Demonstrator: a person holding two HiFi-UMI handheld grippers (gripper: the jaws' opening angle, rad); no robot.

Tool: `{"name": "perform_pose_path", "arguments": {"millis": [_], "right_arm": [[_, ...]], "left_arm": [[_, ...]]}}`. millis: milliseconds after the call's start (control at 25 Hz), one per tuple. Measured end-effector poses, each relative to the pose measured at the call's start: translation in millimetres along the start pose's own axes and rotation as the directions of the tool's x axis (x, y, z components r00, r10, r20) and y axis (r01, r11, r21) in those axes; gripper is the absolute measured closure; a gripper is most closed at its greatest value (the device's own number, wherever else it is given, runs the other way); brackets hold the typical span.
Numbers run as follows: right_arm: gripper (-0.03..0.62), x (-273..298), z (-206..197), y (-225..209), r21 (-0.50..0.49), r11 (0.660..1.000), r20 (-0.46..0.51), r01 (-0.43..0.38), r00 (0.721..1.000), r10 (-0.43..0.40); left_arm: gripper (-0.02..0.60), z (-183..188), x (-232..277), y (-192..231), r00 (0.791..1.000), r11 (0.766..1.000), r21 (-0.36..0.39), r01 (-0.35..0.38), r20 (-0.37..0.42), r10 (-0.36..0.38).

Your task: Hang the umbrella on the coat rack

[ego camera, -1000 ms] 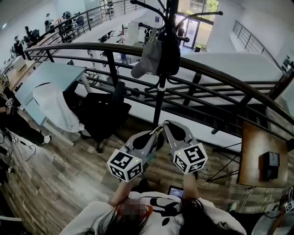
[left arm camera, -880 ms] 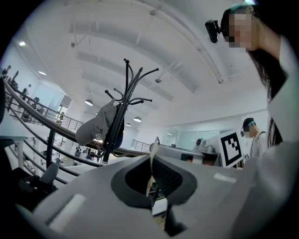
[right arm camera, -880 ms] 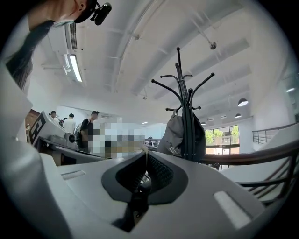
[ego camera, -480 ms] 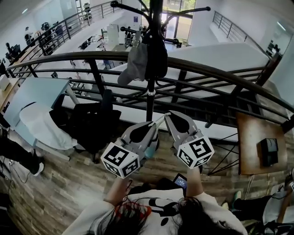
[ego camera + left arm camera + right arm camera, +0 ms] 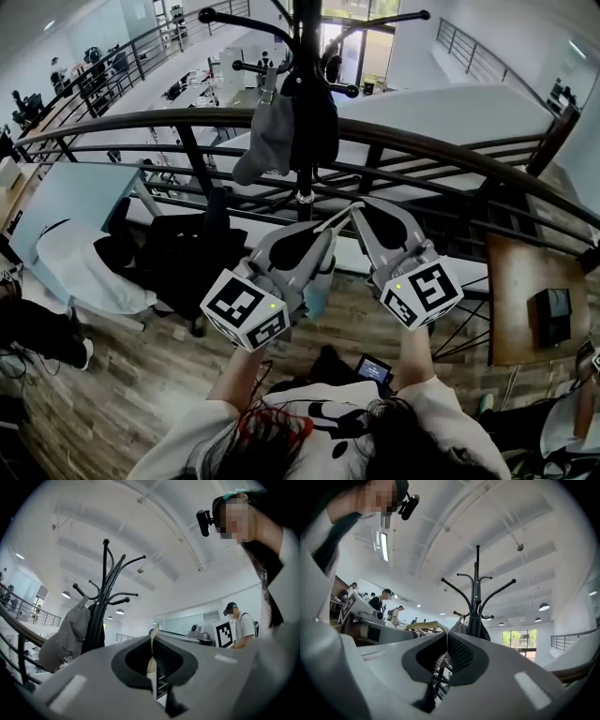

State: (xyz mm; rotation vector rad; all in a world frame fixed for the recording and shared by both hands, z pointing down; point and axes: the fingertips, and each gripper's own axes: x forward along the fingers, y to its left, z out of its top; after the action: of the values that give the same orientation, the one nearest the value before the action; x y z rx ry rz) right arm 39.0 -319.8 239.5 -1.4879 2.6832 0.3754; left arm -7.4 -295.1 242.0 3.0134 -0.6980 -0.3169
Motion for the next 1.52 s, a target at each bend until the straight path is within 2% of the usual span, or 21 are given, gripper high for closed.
{"name": "perform_pose_path", "arguments": {"millis": [720,1080,1520], "right_arm": [[0.563,55,59,-105,-0.139,0.985,0.132,-0.101,0.984,0.119],[0.563,101,80,-125,-0.175,0.973,0.183,-0.153,0.966,0.185],[0.563,141,81,-132,-0.233,0.951,0.215,-0.206,0.942,0.257]], "left_arm": [[0.581,70,101,49,0.991,0.987,0.146,-0.064,0.124,0.046],[0.58,107,115,85,0.981,0.969,0.212,-0.123,0.175,0.087],[0.581,109,127,123,0.973,0.943,0.264,-0.203,0.165,0.163]]}}
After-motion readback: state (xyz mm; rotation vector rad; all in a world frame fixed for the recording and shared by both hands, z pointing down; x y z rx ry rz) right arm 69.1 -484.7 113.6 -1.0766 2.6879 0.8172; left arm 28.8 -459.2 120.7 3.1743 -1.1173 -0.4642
